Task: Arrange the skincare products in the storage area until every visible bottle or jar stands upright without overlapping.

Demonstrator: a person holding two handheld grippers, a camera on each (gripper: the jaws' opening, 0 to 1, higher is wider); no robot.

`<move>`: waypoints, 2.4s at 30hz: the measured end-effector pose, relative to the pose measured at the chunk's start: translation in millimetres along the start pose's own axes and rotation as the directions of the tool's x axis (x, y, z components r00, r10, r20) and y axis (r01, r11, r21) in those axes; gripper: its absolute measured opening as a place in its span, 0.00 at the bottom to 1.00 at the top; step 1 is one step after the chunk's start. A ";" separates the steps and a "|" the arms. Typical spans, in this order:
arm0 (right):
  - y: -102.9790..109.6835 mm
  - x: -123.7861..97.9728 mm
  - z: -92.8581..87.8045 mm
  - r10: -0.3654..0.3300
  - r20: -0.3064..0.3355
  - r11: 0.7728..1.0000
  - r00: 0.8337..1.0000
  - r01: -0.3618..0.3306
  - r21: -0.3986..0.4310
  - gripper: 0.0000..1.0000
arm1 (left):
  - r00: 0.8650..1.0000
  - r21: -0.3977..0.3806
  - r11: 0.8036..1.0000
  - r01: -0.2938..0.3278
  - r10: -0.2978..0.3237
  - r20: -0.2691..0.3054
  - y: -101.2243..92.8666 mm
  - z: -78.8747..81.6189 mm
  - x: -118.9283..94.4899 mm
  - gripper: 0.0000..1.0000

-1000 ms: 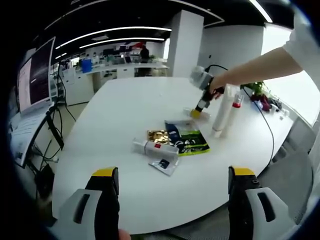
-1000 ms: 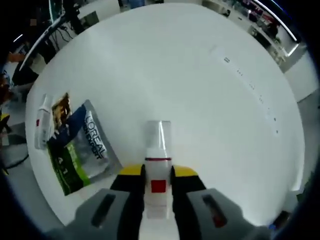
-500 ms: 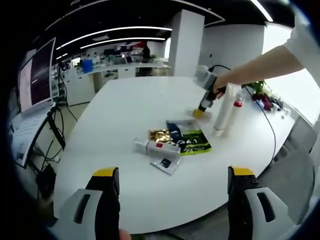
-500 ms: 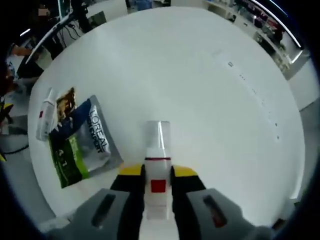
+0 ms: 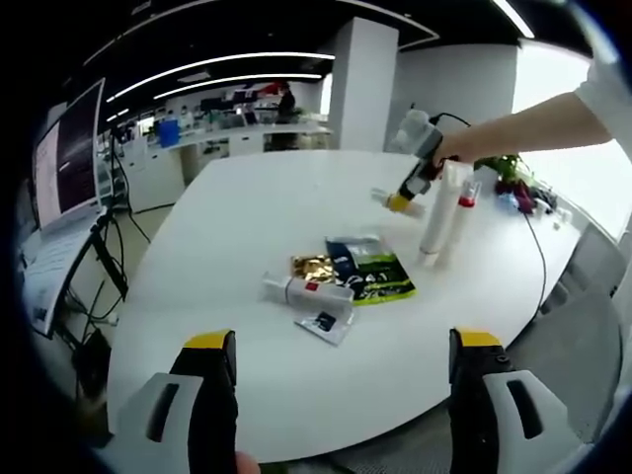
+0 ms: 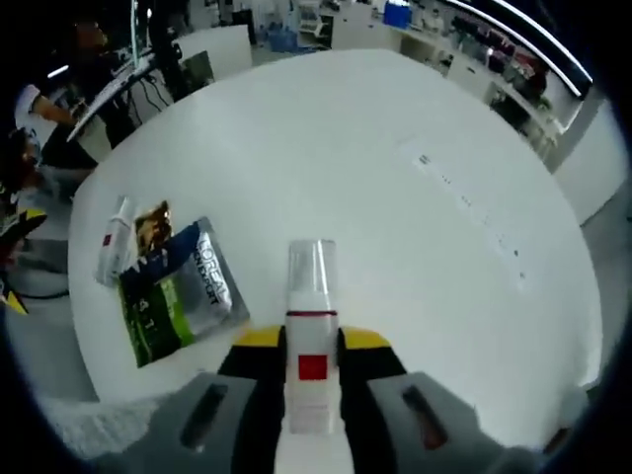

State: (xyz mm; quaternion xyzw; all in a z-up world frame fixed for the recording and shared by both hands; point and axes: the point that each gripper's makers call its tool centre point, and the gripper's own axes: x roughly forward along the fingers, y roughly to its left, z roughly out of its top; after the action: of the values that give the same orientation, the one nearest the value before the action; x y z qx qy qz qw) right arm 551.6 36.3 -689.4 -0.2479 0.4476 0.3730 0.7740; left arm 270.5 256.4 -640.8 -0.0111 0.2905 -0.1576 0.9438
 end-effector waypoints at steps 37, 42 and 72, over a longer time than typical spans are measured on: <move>71.3 -194.1 99.6 -0.193 0.632 0.974 0.750 0.225 0.031 0.19 | 0.996 -0.011 0.997 0.082 -0.083 -0.017 -10.0 -2.6 1.4 0.86; 84.0 -215.7 96.3 -0.237 0.692 0.967 0.682 0.231 0.103 0.19 | 0.994 -0.007 0.994 0.106 -0.106 -0.017 -14.3 -2.8 0.6 0.86; 160.9 -183.7 -39.2 -0.412 0.605 0.888 0.681 0.149 0.436 0.19 | 0.951 0.094 0.946 0.310 -0.308 -0.030 -57.6 10.7 -2.0 0.89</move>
State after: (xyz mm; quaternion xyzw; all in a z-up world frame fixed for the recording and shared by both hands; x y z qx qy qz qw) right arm 344.2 39.2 -554.9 -0.0176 0.1461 0.2260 0.9629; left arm 258.1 201.5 -624.3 -0.0091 0.2843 -0.3175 0.9046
